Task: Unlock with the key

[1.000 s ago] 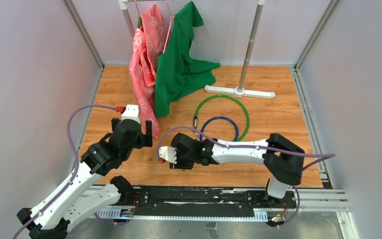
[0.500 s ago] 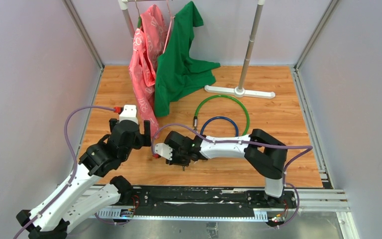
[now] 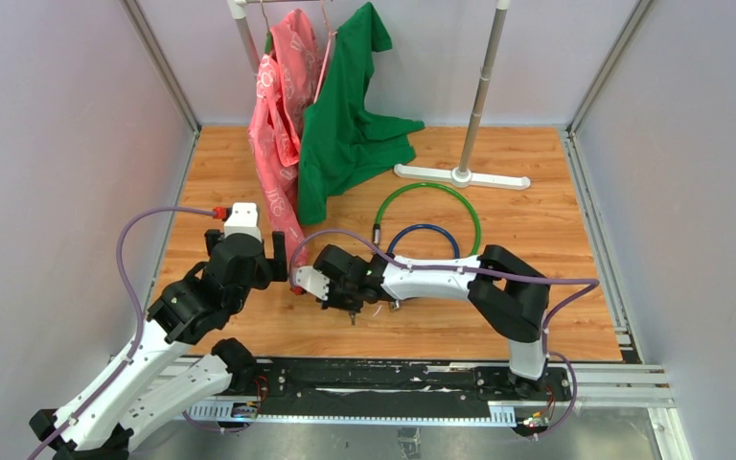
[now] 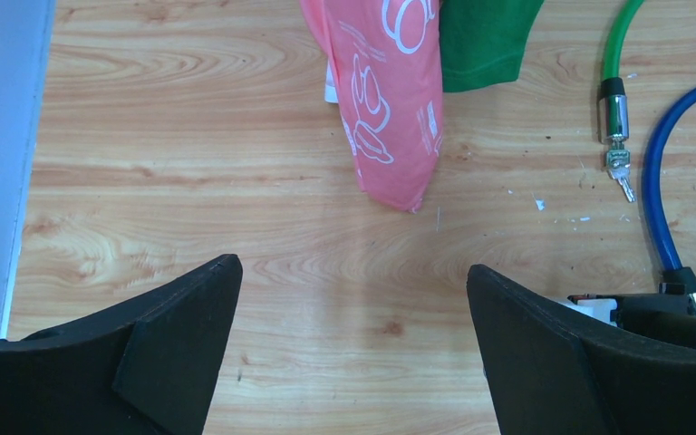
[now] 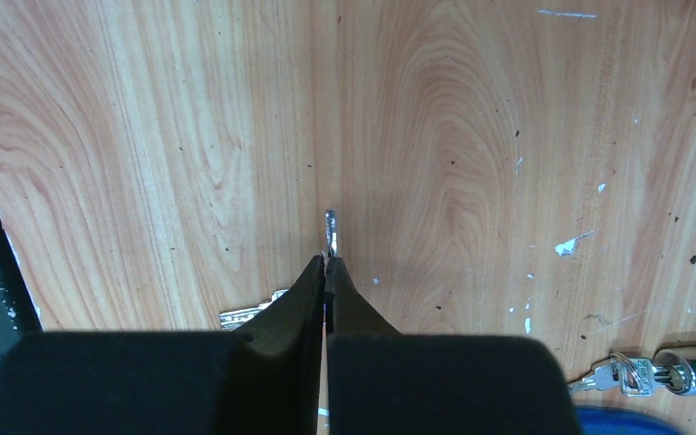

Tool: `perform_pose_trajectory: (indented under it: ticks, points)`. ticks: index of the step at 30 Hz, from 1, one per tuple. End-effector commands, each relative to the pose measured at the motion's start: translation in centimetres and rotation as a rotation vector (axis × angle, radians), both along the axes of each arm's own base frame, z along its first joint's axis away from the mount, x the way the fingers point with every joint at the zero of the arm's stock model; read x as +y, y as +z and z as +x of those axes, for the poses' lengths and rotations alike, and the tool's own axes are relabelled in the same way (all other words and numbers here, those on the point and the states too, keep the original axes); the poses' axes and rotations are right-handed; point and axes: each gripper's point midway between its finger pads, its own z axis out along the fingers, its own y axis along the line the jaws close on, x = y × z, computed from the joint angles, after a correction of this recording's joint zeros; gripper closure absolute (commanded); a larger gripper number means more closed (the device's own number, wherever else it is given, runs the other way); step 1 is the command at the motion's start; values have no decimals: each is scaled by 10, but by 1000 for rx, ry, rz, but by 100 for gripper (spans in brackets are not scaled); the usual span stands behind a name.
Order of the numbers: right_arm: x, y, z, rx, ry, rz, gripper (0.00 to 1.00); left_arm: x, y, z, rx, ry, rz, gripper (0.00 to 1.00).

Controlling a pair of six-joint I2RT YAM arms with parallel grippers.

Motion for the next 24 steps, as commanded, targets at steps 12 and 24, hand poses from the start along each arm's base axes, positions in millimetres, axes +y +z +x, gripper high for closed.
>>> perform_pose_trajectory:
  ticks: [12, 24]
  points:
    - [-23, 23, 24, -19, -143, 111, 100, 0, 1, -2, -13, -3, -27, 2]
    - [-24, 75, 33, -77, -222, 317, 100, -24, 11, -9, -58, -176, -96, 7]
